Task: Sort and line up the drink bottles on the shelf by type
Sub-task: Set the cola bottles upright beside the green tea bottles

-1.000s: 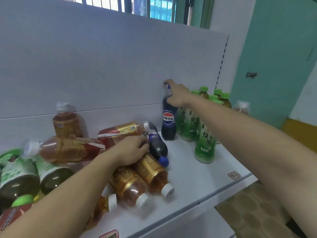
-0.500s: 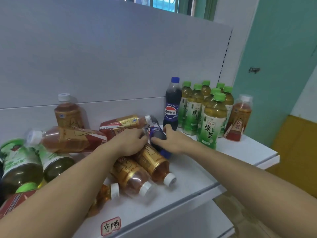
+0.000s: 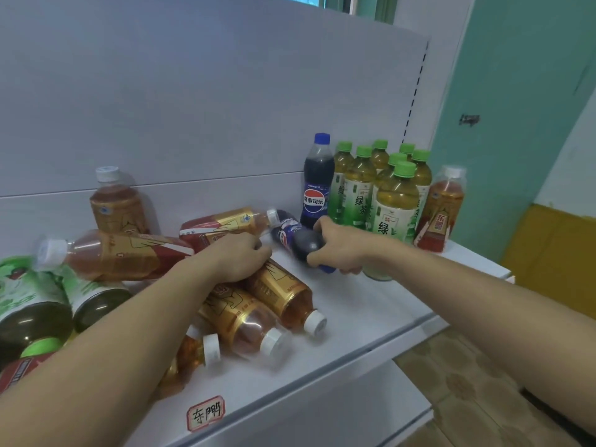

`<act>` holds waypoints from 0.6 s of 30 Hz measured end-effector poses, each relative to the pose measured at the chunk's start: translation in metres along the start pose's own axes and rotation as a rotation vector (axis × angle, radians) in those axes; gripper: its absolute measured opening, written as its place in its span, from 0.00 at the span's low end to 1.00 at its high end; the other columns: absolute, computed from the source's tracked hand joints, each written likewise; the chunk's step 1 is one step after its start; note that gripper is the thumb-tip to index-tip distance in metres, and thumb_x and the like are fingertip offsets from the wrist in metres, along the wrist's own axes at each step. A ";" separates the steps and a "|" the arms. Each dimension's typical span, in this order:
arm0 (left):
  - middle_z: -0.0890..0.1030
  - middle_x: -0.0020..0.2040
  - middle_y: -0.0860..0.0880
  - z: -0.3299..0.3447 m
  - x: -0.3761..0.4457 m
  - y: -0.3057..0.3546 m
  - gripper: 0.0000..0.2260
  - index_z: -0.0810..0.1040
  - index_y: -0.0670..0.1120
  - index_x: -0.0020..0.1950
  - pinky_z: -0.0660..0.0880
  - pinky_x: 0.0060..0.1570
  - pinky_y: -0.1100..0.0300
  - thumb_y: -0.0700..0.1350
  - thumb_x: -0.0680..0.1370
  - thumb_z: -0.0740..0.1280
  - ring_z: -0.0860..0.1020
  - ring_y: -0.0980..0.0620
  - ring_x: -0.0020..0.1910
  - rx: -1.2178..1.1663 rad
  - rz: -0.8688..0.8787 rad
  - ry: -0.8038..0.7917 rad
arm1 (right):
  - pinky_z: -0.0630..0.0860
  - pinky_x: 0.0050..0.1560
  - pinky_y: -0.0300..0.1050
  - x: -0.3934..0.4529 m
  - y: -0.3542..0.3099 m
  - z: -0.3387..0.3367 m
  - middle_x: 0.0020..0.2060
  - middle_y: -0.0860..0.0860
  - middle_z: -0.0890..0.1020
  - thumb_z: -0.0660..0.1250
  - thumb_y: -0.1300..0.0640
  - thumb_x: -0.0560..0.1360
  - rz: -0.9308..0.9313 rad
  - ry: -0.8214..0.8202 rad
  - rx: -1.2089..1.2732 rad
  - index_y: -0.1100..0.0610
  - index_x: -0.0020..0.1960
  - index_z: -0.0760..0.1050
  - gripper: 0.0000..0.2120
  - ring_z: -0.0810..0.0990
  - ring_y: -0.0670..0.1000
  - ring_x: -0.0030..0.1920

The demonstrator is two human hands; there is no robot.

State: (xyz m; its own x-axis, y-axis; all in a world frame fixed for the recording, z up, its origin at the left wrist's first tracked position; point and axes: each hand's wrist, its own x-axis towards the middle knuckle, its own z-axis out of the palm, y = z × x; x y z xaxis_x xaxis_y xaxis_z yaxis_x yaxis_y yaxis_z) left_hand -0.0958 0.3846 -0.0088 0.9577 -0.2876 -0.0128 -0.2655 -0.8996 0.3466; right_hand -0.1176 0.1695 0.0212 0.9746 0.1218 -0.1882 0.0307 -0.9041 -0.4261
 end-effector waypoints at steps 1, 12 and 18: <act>0.81 0.55 0.47 0.000 0.000 0.000 0.17 0.80 0.48 0.61 0.71 0.51 0.57 0.54 0.84 0.55 0.78 0.51 0.51 -0.002 -0.003 0.002 | 0.75 0.30 0.42 -0.002 -0.003 -0.007 0.49 0.55 0.79 0.68 0.48 0.77 -0.009 0.016 -0.021 0.51 0.72 0.58 0.29 0.78 0.51 0.37; 0.81 0.56 0.46 0.005 -0.004 0.002 0.18 0.79 0.48 0.62 0.72 0.53 0.57 0.55 0.84 0.55 0.77 0.51 0.51 -0.018 0.004 0.046 | 0.69 0.34 0.45 0.022 -0.046 -0.078 0.51 0.56 0.77 0.60 0.48 0.81 -0.194 0.388 -0.191 0.57 0.59 0.69 0.13 0.75 0.52 0.41; 0.80 0.54 0.49 0.004 -0.003 0.001 0.16 0.78 0.49 0.62 0.72 0.53 0.59 0.55 0.84 0.56 0.78 0.53 0.50 -0.046 0.012 0.040 | 0.72 0.43 0.48 0.072 -0.083 -0.087 0.51 0.56 0.75 0.62 0.48 0.82 -0.229 0.515 -0.219 0.59 0.63 0.69 0.17 0.75 0.56 0.48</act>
State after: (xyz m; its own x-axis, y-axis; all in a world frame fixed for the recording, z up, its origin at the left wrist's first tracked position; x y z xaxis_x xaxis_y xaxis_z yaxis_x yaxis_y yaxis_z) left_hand -0.0994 0.3835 -0.0121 0.9584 -0.2841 0.0286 -0.2725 -0.8801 0.3889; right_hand -0.0308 0.2176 0.1195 0.9181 0.1589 0.3632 0.2445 -0.9482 -0.2031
